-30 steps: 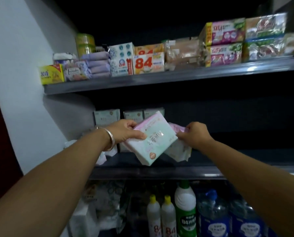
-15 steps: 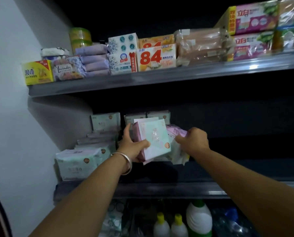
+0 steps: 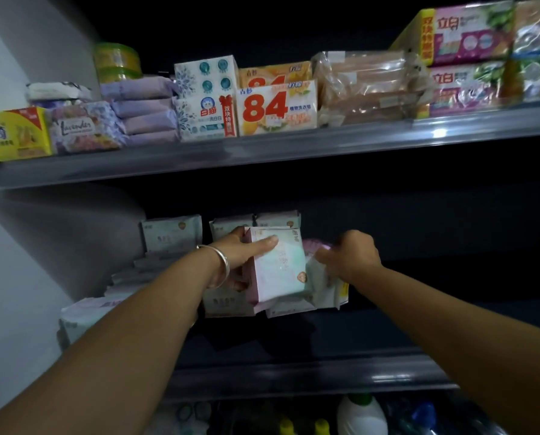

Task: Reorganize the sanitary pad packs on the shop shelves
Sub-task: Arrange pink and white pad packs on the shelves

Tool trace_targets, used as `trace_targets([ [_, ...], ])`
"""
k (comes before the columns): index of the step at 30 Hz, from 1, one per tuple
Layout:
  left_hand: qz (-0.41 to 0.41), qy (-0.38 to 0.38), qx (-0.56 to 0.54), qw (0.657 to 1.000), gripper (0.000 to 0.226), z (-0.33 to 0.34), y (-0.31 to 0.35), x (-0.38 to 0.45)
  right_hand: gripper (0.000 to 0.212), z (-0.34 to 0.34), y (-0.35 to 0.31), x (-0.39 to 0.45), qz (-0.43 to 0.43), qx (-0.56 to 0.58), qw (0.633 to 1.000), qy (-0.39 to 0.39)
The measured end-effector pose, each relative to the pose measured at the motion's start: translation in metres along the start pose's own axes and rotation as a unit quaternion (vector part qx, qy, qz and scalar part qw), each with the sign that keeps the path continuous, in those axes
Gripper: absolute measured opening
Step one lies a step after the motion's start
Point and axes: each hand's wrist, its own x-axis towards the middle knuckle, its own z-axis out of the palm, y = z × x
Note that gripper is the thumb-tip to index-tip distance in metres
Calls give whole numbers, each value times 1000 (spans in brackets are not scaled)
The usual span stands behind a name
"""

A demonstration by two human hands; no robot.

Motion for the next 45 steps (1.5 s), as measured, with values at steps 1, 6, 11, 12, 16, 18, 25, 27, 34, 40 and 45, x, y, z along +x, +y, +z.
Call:
trace_targets([
  [1, -10, -10, -6, 1000, 48, -2, 2, 1, 26, -3, 0, 0, 2, -2, 1000, -4],
  [6, -19, -7, -34, 999, 40, -14, 5, -6, 28, -13, -1, -4, 7, 4, 1000, -3],
  [11, 25, 34, -148, 988, 44, -23, -2, -13, 22, -21, -5, -7, 18, 24, 999, 15],
  [12, 41, 45, -182, 981, 47, -23, -2, -14, 22, -21, -8, -8, 20, 28, 999, 19],
  [16, 73, 73, -245, 964, 45, -19, -2, -11, 27, -19, -24, -9, 26, 75, 996, 37],
  [18, 69, 73, -242, 965, 44, -21, -7, -7, 28, -19, -31, -6, 29, 100, 993, 49],
  [25, 99, 103, -32, 989, 89, -42, -17, 29, 31, -4, -36, 20, -1, 90, 994, 63],
  [27, 105, 109, -33, 988, 95, -47, -22, 47, 32, 5, -35, 28, -15, 82, 994, 66],
  [34, 94, 187, -116, 971, 73, -63, -52, 128, 25, 31, -27, 68, -50, -11, 997, 53],
  [40, 79, 178, -48, 980, 92, -56, -64, 180, 28, 59, -14, 99, -123, -7, 990, 68],
  [45, 115, 315, 77, 939, 66, -49, -68, 191, 30, 74, -8, 118, -139, -16, 988, 67],
])
